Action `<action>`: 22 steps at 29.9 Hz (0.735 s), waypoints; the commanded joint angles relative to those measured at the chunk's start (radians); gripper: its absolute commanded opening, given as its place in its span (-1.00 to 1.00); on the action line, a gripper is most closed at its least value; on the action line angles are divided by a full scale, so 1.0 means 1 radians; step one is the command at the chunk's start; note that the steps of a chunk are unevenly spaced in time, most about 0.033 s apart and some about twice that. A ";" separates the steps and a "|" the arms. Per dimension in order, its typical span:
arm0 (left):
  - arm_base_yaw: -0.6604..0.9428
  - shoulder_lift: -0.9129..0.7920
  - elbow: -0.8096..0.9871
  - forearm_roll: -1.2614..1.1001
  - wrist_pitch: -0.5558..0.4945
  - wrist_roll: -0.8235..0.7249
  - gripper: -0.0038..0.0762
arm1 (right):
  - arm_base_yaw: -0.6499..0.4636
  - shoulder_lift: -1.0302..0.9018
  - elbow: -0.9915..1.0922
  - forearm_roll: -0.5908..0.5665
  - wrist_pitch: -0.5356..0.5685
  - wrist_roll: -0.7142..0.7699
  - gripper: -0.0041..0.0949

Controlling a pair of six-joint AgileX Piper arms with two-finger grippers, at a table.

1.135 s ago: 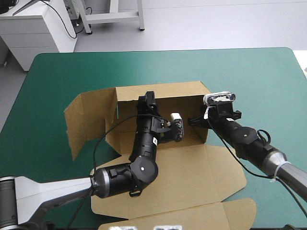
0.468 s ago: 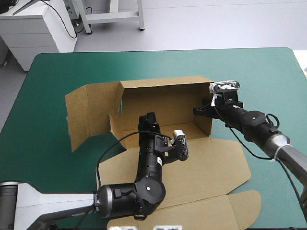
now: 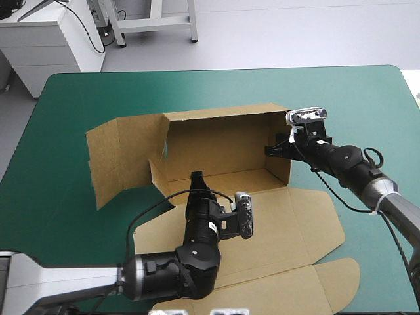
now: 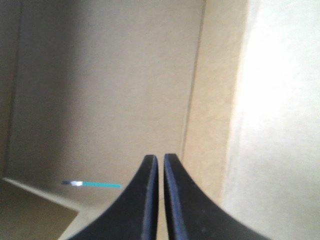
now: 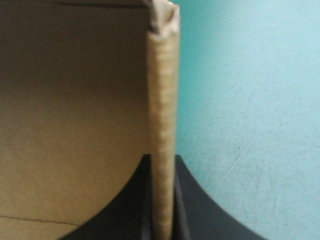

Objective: Fold the box

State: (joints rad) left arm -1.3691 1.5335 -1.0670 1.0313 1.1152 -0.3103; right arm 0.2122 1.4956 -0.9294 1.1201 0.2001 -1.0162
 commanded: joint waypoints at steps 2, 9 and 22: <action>0.091 -0.171 -0.130 -0.235 -0.116 0.202 -0.88 | -0.042 -0.006 -0.020 -0.024 0.079 0.014 -0.95; 0.398 -0.312 -0.224 -0.651 -0.128 0.540 -0.88 | -0.058 -0.006 -0.020 -0.083 0.089 0.059 -0.95; 1.357 -0.547 -0.111 -1.492 -0.182 1.086 -0.88 | -0.058 -0.006 -0.105 -0.416 0.172 0.352 -0.95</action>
State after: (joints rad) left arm -0.1882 1.0381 -1.2085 -0.2841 0.9797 0.6633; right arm 0.1647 1.5064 -0.9902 0.8412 0.3183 -0.7529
